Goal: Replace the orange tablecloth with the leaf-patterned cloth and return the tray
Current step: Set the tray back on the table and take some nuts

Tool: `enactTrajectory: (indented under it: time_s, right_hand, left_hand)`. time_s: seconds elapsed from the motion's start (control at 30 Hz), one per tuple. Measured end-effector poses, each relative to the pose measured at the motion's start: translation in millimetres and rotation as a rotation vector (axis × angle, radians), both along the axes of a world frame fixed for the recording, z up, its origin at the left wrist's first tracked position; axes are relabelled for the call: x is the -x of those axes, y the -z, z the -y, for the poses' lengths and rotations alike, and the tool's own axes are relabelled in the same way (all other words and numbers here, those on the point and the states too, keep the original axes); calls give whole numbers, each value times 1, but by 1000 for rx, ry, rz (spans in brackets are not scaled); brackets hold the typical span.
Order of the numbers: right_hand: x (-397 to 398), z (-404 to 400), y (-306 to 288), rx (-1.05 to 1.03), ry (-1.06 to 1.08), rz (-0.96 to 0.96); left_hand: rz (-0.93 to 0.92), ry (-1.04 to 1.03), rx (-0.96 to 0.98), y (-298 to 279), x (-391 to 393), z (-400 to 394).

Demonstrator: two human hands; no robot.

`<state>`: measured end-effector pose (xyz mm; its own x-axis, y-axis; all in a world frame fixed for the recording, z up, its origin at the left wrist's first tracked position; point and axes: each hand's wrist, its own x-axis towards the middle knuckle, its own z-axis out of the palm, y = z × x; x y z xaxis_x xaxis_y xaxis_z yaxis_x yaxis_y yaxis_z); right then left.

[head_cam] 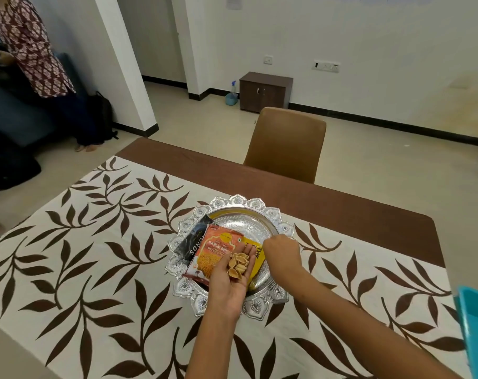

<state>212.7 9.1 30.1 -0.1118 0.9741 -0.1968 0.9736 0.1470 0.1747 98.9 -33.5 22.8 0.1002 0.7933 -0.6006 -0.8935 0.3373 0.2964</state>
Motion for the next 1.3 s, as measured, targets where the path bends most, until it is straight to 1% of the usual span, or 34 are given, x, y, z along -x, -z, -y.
enactTrajectory:
  time_s: [0.13,0.33,0.4,0.5,0.57,0.67,0.73,0.83,0.9,0.97,1.0,1.07,1.1,1.17,1.2,1.23,1.3]
  right_hand:
    - [6,-1,1,-1,-40,34]
    - [4,-1,13,14,-158,112]
    - [-4,-4,10,34,-133,9]
    - [-15,-7,-12,32,-13,-394]
    - [-16,-1,-31,28,-30,-618]
    - [-7,21,-56,22,-116,-829]
    - [-1,30,-59,25,-157,-862]
    - [4,34,-51,17,-211,-805]
    - [6,36,-49,-52,-217,-791]
    - [6,38,-48,-123,-179,-865]
    - [5,40,-49,-135,-135,-943]
    - [5,45,-45,-198,-7,-1200]
    - [5,50,-43,-268,90,-1366]
    - [11,62,-37,-386,357,-1674]
    - [15,68,-31,-385,487,-1802]
    - [20,74,-23,-341,584,-1920]
    - [31,83,-15,-244,704,-2096]
  left_hand:
    - [11,3,-5,2,1,0]
    - [34,-1,-2,3,0,2]
    - [28,-11,7,2,0,2]
    - [9,-7,12,-1,-2,3]
    - [-10,-4,15,-4,-4,4]
    - [-21,-43,34,-6,-6,4]
    - [-5,-54,43,-8,-7,4]
    - [34,-49,49,-13,-7,5]
    - [54,-52,46,-16,-7,6]
    - [64,-52,37,-18,-7,7]
    - [66,-50,28,-19,-7,7]
    - [65,-55,14,-19,-7,8]
    - [66,-68,9,-18,-7,7]
    - [79,-74,-15,-18,-8,9]
    - [82,-67,-30,-19,-9,12]
    - [76,-68,-42,-19,-11,15]
    - [49,-93,-55,-21,-18,25]
